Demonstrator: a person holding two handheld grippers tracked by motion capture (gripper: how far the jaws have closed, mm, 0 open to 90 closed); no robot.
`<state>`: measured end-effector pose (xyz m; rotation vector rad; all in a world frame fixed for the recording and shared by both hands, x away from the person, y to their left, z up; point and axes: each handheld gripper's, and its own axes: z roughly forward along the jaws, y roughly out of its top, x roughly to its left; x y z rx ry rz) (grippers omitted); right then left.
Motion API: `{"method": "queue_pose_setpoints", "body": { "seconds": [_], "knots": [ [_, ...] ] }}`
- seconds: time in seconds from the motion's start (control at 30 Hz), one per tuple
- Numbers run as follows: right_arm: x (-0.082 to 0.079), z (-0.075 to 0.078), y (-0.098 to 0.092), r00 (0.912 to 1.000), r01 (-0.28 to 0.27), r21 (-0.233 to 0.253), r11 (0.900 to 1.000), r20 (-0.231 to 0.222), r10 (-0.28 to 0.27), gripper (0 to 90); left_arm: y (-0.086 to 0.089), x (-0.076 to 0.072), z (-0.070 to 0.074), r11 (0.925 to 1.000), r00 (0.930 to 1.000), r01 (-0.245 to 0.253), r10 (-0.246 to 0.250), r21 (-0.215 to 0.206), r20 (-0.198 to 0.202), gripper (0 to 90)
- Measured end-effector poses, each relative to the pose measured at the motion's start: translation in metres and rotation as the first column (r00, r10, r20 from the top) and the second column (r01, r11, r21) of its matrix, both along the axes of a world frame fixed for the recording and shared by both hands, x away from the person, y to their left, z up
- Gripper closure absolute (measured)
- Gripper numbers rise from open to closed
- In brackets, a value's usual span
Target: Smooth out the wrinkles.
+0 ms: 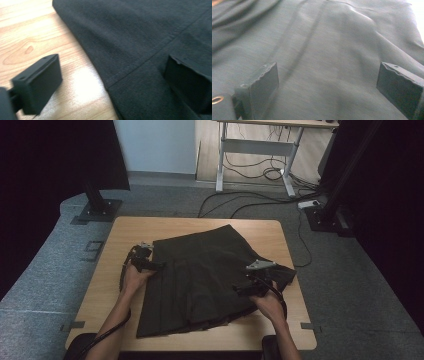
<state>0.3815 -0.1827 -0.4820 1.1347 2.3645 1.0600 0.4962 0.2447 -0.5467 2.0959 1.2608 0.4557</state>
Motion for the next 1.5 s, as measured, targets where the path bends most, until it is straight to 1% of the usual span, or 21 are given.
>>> {"method": "queue_pose_setpoints", "body": {
  "seconds": [0.2,0.37,0.4,0.43,0.47,0.5,0.53,0.57,0.6,0.7,0.73,0.77,0.8,0.83,0.87,0.9,1.1,1.13,1.2,1.33,1.5],
  "knots": [
    [-0.004,0.005,0.041,0.9935,-0.113,-0.003,0.994,-0.014,0.113,2.6,-0.001,-0.001,0.0,1.0,1.0,-0.006,0.006,-0.002,0.003,7.4],
    [-0.009,0.006,0.081,0.9764,-0.215,-0.009,0.977,-0.022,0.215,1.8,-0.001,-0.001,0.0,0.9999,0.9999,-0.017,0.017,0.002,-0.001,5.9],
    [-0.012,0.007,0.097,0.9667,-0.254,-0.003,0.967,-0.03,0.254,1.4,-0.001,-0.001,0.0,0.9997,0.9997,-0.023,0.023,0.004,-0.003,3.7],
    [-0.012,0.007,0.097,0.9667,-0.254,-0.003,0.967,-0.03,0.254,1.4,-0.001,-0.001,0.0,0.9996,0.9996,-0.028,0.029,0.006,-0.006,3.7],
    [-0.014,0.006,0.113,0.9529,-0.299,0.017,0.954,-0.047,0.3,1.1,-0.001,0.0,-0.001,0.9995,0.9995,-0.032,0.032,0.006,-0.009,1.6],
    [-0.014,0.006,0.113,0.9529,-0.299,0.017,0.954,-0.047,0.3,1.1,-0.001,0.0,-0.001,0.9994,0.9994,-0.033,0.033,0.007,-0.01,1.6],
    [-0.016,0.005,0.129,0.9385,-0.339,0.034,0.94,-0.059,0.34,0.6,-0.001,0.0,-0.001,0.9994,0.9994,-0.033,0.033,0.008,-0.011,0.6],
    [-0.016,0.005,0.129,0.9385,-0.339,0.034,0.94,-0.059,0.34,0.6,-0.001,0.0,-0.001,0.9993,0.9993,-0.035,0.035,0.009,-0.013,0.6],
    [-0.018,0.003,0.144,0.925,-0.373,0.035,0.927,-0.066,0.374,0.4,-0.001,0.0,-0.001,0.9994,0.9994,-0.033,0.033,0.009,-0.014,0.0],
    [-0.02,0.001,0.158,0.9132,-0.4,0.03,0.916,-0.071,0.401,0.3,-0.001,0.0,-0.001,0.9994,0.9994,-0.032,0.033,0.009,-0.015,0.0],
    [-0.023,-0.001,0.171,0.9008,-0.426,0.027,0.904,-0.078,0.427,0.3,-0.001,0.0,-0.001,0.9994,0.9994,-0.033,0.033,0.009,-0.015,0.0],
    [-0.023,-0.001,0.171,0.9008,-0.426,0.027,0.904,-0.078,0.427,0.3,-0.001,0.0,-0.001,0.9994,0.9994,-0.033,0.033,0.009,-0.015,0.0],
    [-0.026,-0.003,0.183,0.8881,-0.452,0.022,0.892,-0.081,0.452,0.4,-0.001,0.0,-0.001,0.9994,0.9993,-0.033,0.033,0.007,-0.014,0.0],
    [-0.026,-0.003,0.183,0.8881,-0.452,0.022,0.892,-0.081,0.452,0.4,-0.001,0.0,-0.001,0.9994,0.9993,-0.033,0.033,0.007,-0.014,0.0],
    [-0.029,-0.006,0.194,0.8769,-0.473,0.019,0.881,-0.084,0.473,0.4,-0.001,0.0,-0.001,0.9994,0.9993,-0.034,0.034,0.008,-0.015,0.0],
    [-0.029,-0.006,0.194,0.8769,-0.473,0.019,0.881,-0.084,0.473,0.4,-0.001,0.0,-0.001,0.9994,0.9993,-0.034,0.034,0.008,-0.015,0.0],
    [-0.04,-0.019,0.221,0.8456,-0.527,-0.012,0.85,-0.107,0.523,1.0,-0.001,0.0,-0.001,0.9994,0.9993,-0.034,0.034,0.008,-0.015,0.0],
    [-0.044,-0.024,0.23,0.8343,-0.544,-0.016,0.839,-0.114,0.539,1.4,-0.001,0.0,-0.001,0.9994,0.9993,-0.034,0.034,0.008,-0.015,0.0],
    [-0.045,-0.026,0.232,0.8303,-0.55,-0.016,0.835,-0.118,0.545,1.4,-0.001,0.0,-0.001,0.9994,0.9993,-0.034,0.034,0.008,-0.015,0.0],
    [-0.055,-0.042,0.249,0.8083,-0.58,-0.03,0.814,-0.144,0.571,1.9,-0.001,0.0,-0.001,0.9994,0.9993,-0.034,0.034,0.008,-0.014,0.0],
    [-0.06,-0.054,0.258,0.7953,-0.596,-0.034,0.803,-0.166,0.583,1.7,-0.001,0.0,-0.001,0.9994,0.9993,-0.034,0.034,0.007,-0.015,0.0]
  ]
}}
